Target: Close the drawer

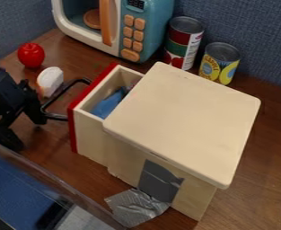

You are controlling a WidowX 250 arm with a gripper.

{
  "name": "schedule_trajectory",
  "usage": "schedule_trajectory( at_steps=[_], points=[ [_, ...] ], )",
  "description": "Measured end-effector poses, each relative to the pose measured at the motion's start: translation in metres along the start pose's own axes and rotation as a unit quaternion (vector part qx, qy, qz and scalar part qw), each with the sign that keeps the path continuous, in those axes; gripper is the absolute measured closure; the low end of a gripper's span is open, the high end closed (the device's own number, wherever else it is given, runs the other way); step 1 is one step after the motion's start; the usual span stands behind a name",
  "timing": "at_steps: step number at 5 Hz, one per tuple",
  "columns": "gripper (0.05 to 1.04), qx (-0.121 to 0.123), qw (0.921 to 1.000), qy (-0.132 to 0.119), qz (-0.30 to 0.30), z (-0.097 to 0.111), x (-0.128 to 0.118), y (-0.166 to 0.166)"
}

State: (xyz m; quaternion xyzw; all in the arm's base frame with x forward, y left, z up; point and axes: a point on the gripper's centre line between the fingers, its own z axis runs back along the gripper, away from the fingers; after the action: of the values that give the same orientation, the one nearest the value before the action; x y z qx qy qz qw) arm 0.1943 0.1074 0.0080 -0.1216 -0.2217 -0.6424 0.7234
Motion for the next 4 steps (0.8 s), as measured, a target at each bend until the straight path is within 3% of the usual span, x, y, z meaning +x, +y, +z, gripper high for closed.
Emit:
schedule_trajectory(
  at_steps=[4],
  points=[
    [0.083,-0.007,0.9997,-0.023,0.002,-0.003,0.019,0.029]
  ],
)
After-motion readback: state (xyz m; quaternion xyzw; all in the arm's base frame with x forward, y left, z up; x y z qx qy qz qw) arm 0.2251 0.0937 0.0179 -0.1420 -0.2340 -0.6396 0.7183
